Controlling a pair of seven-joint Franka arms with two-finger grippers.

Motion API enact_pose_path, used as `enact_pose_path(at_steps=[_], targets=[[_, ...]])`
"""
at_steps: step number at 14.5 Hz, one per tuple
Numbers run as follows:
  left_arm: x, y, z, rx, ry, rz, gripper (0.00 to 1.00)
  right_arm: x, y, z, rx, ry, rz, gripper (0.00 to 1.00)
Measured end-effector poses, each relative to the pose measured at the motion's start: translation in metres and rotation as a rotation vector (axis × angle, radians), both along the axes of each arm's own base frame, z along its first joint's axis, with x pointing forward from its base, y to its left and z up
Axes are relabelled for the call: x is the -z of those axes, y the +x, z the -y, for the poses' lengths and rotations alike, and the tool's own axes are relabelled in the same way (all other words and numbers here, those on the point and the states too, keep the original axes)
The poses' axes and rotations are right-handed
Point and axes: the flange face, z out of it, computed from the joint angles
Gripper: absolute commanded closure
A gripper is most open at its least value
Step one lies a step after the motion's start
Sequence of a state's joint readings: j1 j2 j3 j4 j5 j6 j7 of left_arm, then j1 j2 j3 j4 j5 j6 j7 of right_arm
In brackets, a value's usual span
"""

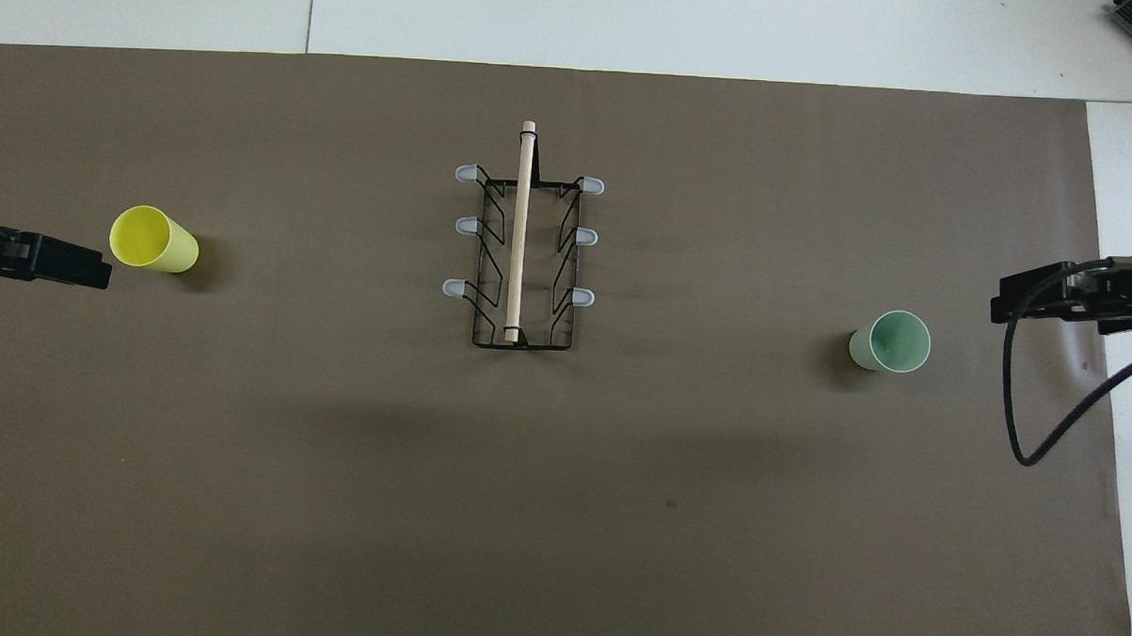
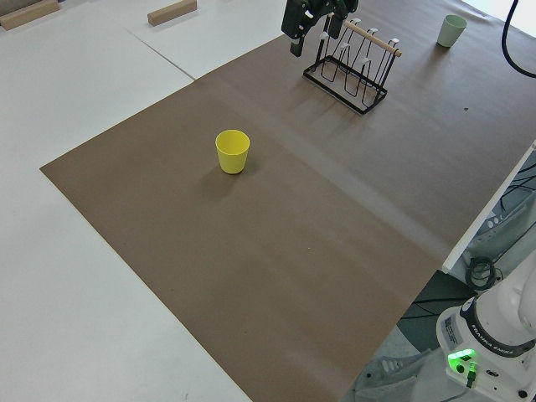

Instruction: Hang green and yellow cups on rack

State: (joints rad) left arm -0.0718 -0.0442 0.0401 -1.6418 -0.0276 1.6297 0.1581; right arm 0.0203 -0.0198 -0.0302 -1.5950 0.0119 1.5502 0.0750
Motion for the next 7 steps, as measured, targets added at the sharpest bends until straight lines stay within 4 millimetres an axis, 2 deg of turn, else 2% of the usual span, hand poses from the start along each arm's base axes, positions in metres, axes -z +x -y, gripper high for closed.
enact_pose_path(at_steps=[7], targets=[[0.0000,0.0000,0.0000,0.000,0.000,0.000,0.00,0.0046,-0.0019,-0.0002,0.006,0.001,-0.017,0.00]])
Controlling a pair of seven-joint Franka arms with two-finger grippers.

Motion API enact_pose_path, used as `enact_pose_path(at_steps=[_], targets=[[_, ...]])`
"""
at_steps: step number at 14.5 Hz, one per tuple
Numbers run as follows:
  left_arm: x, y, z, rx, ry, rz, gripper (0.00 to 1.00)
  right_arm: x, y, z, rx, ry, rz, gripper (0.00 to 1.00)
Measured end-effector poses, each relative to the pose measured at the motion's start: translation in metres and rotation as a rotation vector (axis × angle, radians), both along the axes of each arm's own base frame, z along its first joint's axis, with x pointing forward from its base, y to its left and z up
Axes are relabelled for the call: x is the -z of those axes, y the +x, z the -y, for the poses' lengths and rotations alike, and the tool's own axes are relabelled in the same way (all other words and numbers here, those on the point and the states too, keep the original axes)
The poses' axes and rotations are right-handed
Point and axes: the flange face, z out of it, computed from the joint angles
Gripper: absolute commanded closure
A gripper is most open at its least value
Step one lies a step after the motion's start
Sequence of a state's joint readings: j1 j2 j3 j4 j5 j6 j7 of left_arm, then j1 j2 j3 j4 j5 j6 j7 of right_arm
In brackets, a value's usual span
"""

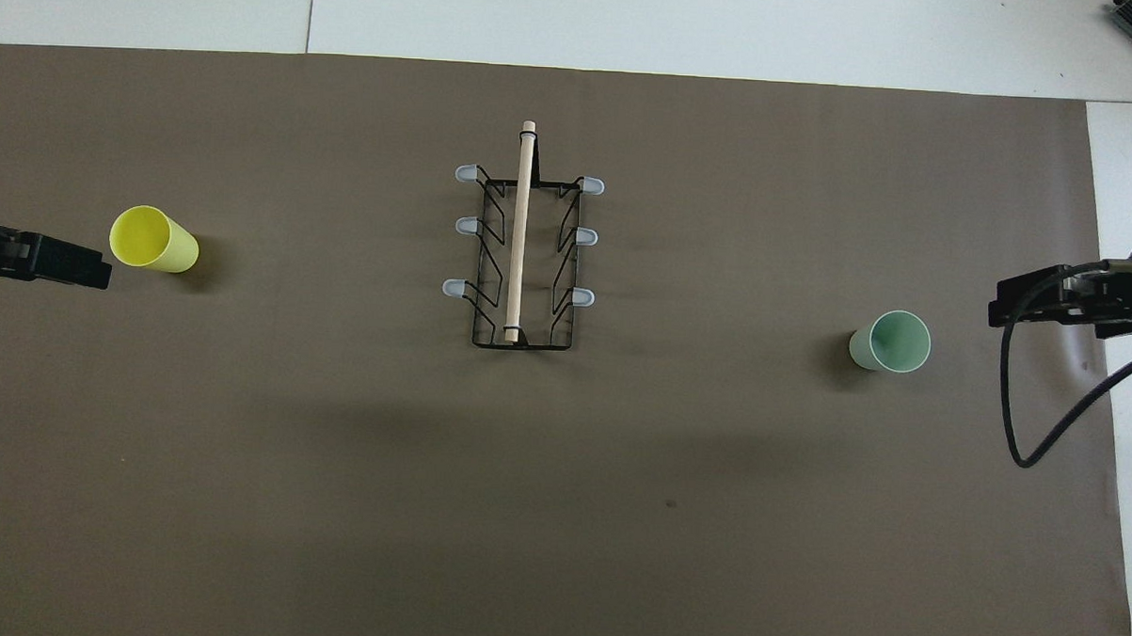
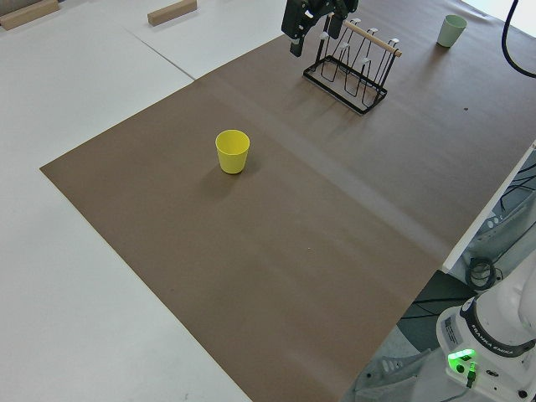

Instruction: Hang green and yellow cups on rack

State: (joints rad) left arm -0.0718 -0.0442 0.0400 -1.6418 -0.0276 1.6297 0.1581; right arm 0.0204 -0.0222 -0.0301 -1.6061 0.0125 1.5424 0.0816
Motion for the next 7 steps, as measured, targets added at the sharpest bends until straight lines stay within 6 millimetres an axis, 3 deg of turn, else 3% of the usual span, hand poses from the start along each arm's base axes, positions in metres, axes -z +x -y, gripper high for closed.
enact_pose_path(at_steps=[4,7], targets=[[0.000,0.000,0.000,0.000,0.000,0.000,0.00,0.007,0.000,-0.003,-0.003,-0.006,-0.006,0.00],[0.000,0.000,0.000,0.000,0.000,0.000,0.00,0.041,0.018,-0.002,-0.038,-0.039,-0.038,0.00]])
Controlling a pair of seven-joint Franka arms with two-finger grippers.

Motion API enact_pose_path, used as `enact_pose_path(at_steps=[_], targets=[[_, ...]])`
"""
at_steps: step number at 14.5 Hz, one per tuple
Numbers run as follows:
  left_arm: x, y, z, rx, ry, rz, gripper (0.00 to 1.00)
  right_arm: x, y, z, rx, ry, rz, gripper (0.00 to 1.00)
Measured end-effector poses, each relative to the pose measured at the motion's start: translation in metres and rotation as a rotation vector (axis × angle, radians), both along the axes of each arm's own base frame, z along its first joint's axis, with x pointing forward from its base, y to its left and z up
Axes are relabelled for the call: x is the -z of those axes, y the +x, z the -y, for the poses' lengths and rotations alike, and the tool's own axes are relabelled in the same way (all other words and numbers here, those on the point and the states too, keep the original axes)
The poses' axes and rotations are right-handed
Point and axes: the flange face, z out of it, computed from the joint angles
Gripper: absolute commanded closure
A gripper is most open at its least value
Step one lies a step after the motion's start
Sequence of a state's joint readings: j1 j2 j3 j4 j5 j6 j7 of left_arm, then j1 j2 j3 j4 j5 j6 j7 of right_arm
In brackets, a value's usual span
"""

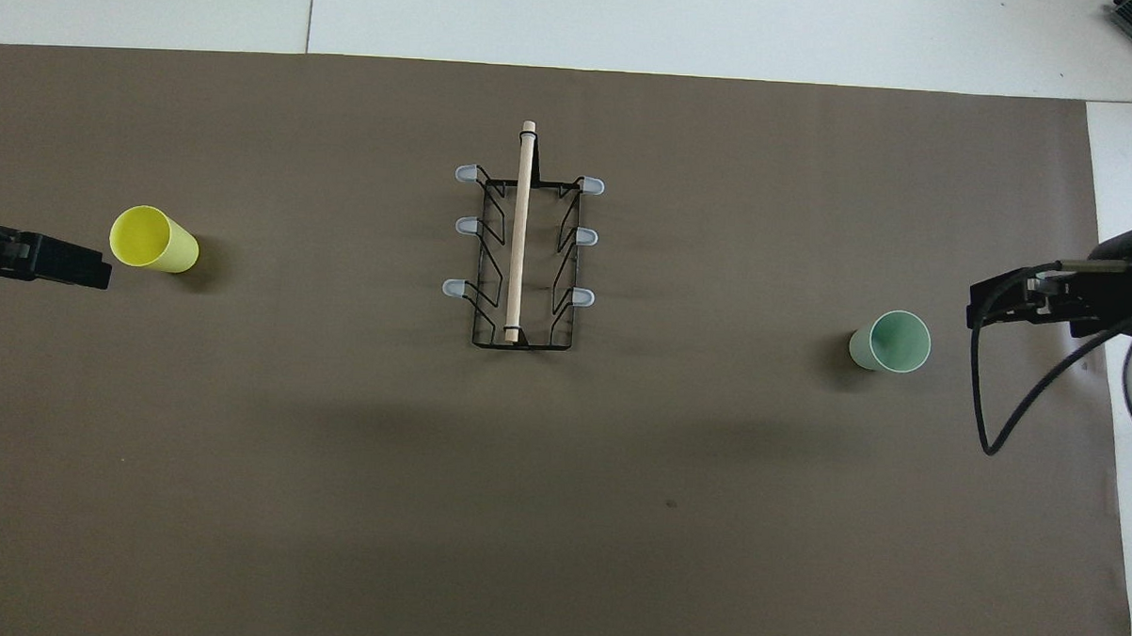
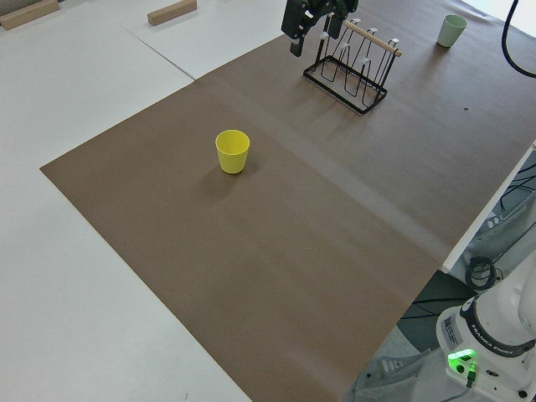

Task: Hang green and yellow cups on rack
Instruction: 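Move the right gripper down onto the pale green cup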

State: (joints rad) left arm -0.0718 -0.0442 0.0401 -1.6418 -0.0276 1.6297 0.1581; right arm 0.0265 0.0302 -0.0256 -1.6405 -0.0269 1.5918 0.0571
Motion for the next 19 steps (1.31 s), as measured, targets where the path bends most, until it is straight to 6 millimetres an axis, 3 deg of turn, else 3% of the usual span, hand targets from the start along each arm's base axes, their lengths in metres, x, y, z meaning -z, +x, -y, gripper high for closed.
enact_pose_path(at_steps=[5,8,10,12,13,16,19], targets=[[0.000,0.000,0.000,0.000,0.000,0.000,0.00,0.056,0.033,-0.004,-0.310,-0.069,-0.080,0.01],[0.000,0.000,0.001,0.001,0.000,0.000,0.00,0.099,0.058,-0.031,-0.565,-0.135,-0.108,0.01],[0.000,0.000,0.004,0.005,0.000,0.000,0.00,0.130,0.065,-0.063,-0.719,-0.227,-0.169,0.01],[0.000,0.000,0.004,0.004,0.000,0.003,0.00,0.158,0.064,-0.102,-0.873,-0.286,-0.213,0.01],[0.000,0.001,0.002,0.001,0.001,0.006,0.00,0.173,0.061,-0.113,-0.966,-0.308,-0.235,0.01],[0.003,0.003,-0.002,-0.008,0.001,0.001,0.00,0.212,0.044,-0.118,-1.206,-0.372,-0.312,0.01],[0.010,0.016,-0.012,-0.034,0.003,-0.007,0.00,0.236,0.030,-0.119,-1.288,-0.413,-0.358,0.01]])
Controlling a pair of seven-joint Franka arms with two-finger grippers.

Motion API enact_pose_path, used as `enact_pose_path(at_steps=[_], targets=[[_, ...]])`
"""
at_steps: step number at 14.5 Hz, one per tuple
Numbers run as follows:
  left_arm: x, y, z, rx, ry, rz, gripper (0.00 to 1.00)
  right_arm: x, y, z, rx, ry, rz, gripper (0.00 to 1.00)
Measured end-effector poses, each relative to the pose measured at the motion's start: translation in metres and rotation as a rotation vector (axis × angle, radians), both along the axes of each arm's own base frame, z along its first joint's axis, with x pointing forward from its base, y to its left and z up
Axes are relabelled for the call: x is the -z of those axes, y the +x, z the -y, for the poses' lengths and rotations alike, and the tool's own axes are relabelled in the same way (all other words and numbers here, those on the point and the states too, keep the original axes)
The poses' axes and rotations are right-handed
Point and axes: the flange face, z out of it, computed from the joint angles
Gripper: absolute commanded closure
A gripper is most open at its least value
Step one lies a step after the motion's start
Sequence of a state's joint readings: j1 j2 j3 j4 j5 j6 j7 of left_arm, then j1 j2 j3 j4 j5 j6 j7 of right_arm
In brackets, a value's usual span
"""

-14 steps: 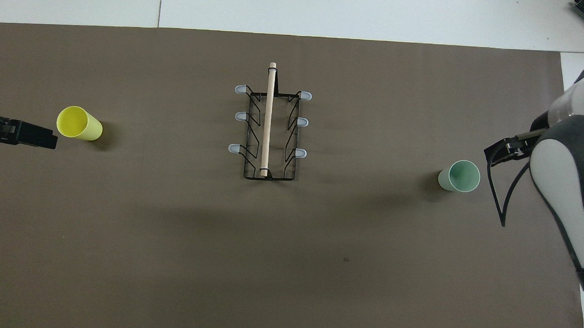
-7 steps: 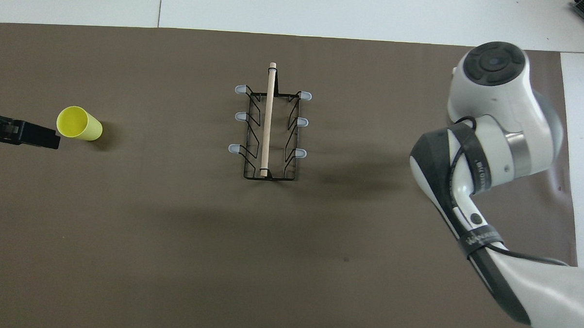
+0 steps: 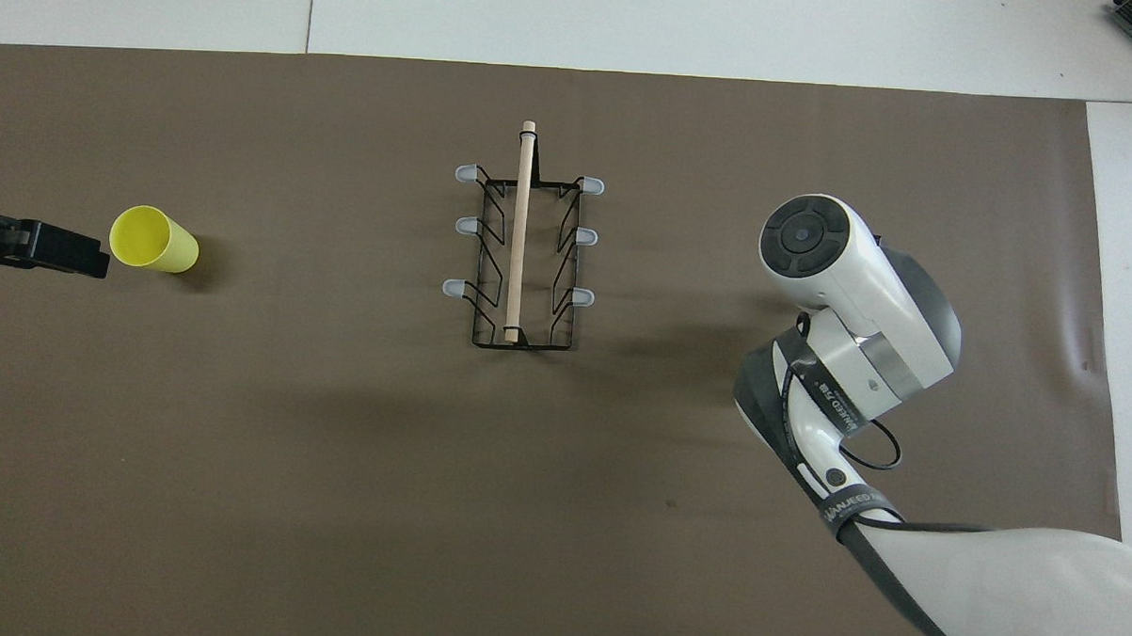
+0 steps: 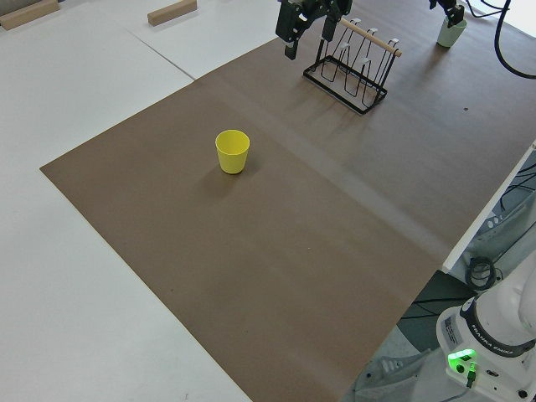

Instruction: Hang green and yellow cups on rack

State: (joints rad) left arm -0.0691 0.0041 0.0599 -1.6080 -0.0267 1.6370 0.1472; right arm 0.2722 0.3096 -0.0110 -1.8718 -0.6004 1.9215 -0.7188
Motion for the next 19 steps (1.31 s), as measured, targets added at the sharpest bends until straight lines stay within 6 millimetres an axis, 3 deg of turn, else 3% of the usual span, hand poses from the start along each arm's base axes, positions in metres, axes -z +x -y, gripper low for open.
enact_pose_path(at_steps=[2,5,7,9,12,17,19], targets=[[0.004,0.017,-0.015,-0.063,-0.001,-0.001,0.00,0.013,-0.005,0.001,-0.054,-0.067,-0.021,0.01],[0.017,0.044,-0.036,-0.170,-0.031,-0.027,0.00,0.042,-0.018,-0.019,-0.119,-0.140,-0.059,0.01],[0.025,0.060,-0.060,-0.332,-0.095,-0.048,0.00,0.052,-0.024,-0.024,-0.146,-0.182,-0.074,0.01],[0.038,0.068,-0.088,-0.491,-0.123,-0.077,0.00,0.060,-0.028,-0.015,-0.177,-0.239,-0.080,0.01],[0.057,0.081,-0.100,-0.676,-0.143,-0.113,0.00,0.071,-0.030,0.003,-0.187,-0.270,-0.084,0.01],[0.125,0.097,-0.157,-1.032,-0.220,-0.241,0.00,0.084,-0.037,0.006,-0.207,-0.286,-0.069,0.01],[0.151,0.104,-0.169,-1.160,-0.217,-0.279,0.00,0.094,-0.045,0.010,-0.220,-0.315,-0.069,0.01]])
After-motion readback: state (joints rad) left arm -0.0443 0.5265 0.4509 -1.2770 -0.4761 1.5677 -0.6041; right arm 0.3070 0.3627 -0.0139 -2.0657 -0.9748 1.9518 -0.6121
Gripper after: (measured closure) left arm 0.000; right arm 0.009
